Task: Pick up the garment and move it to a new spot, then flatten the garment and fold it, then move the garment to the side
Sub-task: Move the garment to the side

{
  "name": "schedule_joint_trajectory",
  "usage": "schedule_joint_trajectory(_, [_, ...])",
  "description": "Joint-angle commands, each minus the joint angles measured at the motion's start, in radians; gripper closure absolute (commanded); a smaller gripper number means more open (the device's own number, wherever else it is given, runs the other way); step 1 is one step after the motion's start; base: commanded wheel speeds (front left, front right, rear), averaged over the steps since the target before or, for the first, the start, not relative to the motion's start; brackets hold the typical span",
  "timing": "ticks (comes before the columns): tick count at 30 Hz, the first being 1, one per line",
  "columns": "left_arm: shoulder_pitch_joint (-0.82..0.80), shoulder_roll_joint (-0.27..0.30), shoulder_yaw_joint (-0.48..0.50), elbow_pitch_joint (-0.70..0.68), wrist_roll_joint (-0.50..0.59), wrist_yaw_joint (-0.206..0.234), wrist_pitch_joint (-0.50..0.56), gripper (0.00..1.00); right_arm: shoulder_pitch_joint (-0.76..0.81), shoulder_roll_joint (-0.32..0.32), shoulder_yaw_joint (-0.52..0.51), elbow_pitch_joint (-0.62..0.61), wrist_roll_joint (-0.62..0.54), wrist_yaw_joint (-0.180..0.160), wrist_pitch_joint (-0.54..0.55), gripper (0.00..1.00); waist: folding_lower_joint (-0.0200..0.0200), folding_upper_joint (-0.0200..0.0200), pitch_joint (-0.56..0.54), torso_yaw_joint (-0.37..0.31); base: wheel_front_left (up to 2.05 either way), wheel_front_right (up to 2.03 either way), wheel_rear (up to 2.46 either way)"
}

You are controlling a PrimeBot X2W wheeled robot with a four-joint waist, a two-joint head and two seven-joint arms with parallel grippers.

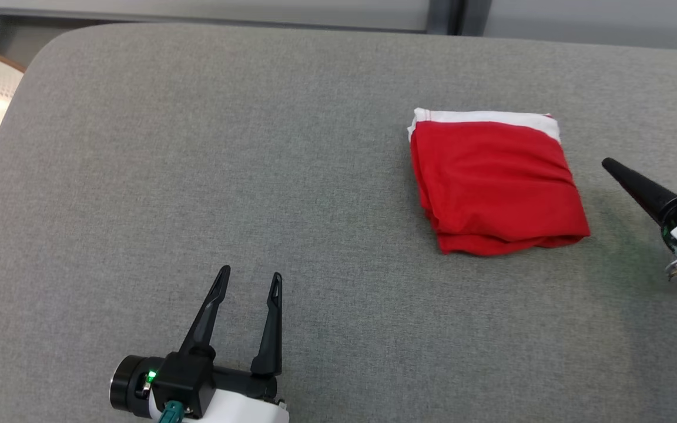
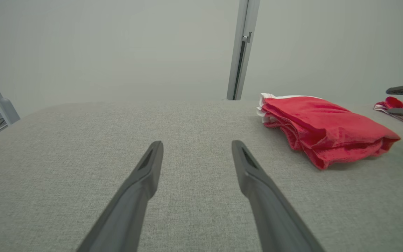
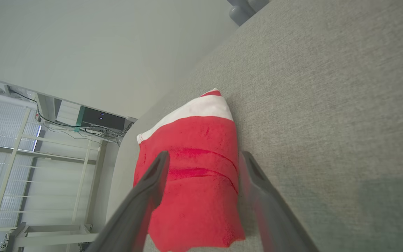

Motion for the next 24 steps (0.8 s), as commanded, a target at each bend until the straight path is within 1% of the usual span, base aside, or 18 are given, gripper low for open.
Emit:
schedule_joint_trajectory(1, [-0.028, 0.003, -0.008, -0.002, -0.008, 0.009, -0.001, 0.00, -0.032, -0.010, -0.012, 0.029, 0.028, 0.000, 0.039, 0.00, 0.0000, 0.0000, 0.058, 0.044, 0.00, 0.00, 0.00])
schedule_joint_trajectory(5, [-0.055, 0.003, -0.028, -0.003, -0.015, 0.016, -0.001, 0.00, -0.077, -0.015, -0.021, 0.085, 0.059, 0.000, 0.092, 0.00, 0.0000, 0.0000, 0.101, 0.066, 0.00, 0.00, 0.00])
schedule_joint_trajectory(7, [-0.066, 0.003, -0.036, -0.003, -0.015, 0.019, -0.001, 0.00, -0.094, -0.008, -0.018, 0.108, 0.064, 0.000, 0.114, 0.05, 0.0000, 0.0000, 0.116, 0.074, 0.00, 0.00, 0.00])
schedule_joint_trajectory(8, [-0.070, 0.003, -0.040, -0.002, -0.016, 0.020, -0.001, 0.00, -0.100, -0.005, -0.015, 0.118, 0.067, 0.000, 0.123, 0.10, 0.0000, 0.0000, 0.122, 0.077, 0.00, 0.00, 0.00])
schedule_joint_trajectory(9, [-0.075, 0.003, -0.042, -0.001, -0.017, 0.020, -0.001, 0.00, -0.104, 0.002, -0.012, 0.128, 0.071, 0.000, 0.132, 0.18, 0.0000, 0.0000, 0.125, 0.080, 0.00, 0.00, 0.00])
schedule_joint_trajectory(11, [-0.082, 0.003, -0.045, 0.000, -0.017, 0.023, -0.001, 0.00, -0.101, 0.019, -0.007, 0.140, 0.080, 0.000, 0.149, 0.51, 0.0000, 0.0000, 0.129, 0.082, 0.00, 0.00, 0.00])
schedule_joint_trajectory(12, [-0.084, 0.003, -0.045, 0.000, -0.016, 0.025, -0.001, 0.00, -0.103, 0.023, -0.007, 0.139, 0.080, 0.000, 0.151, 0.65, 0.0000, 0.0000, 0.131, 0.082, 0.00, 0.00, 0.00])
schedule_joint_trajectory(13, [-0.085, 0.003, -0.044, -0.001, -0.014, 0.025, -0.001, 0.00, -0.104, 0.027, -0.008, 0.134, 0.079, 0.000, 0.150, 0.73, 0.0000, 0.0000, 0.131, 0.080, 0.00, 0.00, 0.00])
schedule_joint_trajectory(14, [-0.086, 0.003, -0.042, 0.000, -0.013, 0.028, -0.001, 0.00, -0.102, 0.030, -0.007, 0.129, 0.079, 0.000, 0.152, 1.00, 0.0000, 0.0000, 0.130, 0.077, 0.00, 0.00, 0.00])
schedule_joint_trajectory(17, [-0.087, 0.003, -0.035, 0.003, -0.007, 0.025, -0.001, 0.00, -0.090, 0.021, -0.004, 0.100, 0.064, -0.001, 0.149, 1.00, 0.0000, 0.0000, 0.121, 0.062, 0.00, 0.00, 0.00])
schedule_joint_trajectory(22, [-0.091, 0.003, -0.030, 0.002, 0.001, 0.016, -0.001, 0.00, -0.077, 0.002, -0.005, 0.010, 0.019, 0.000, 0.098, 1.00, 0.0000, 0.0000, 0.110, 0.027, 0.00, 0.00, 0.00])
schedule_joint_trajectory(24, [-0.091, 0.003, -0.029, 0.002, 0.003, 0.013, -0.001, 0.00, -0.070, 0.002, -0.005, -0.008, 0.013, 0.000, 0.088, 1.00, 0.0000, 0.0000, 0.107, 0.020, 0.00, 0.00, 0.00])
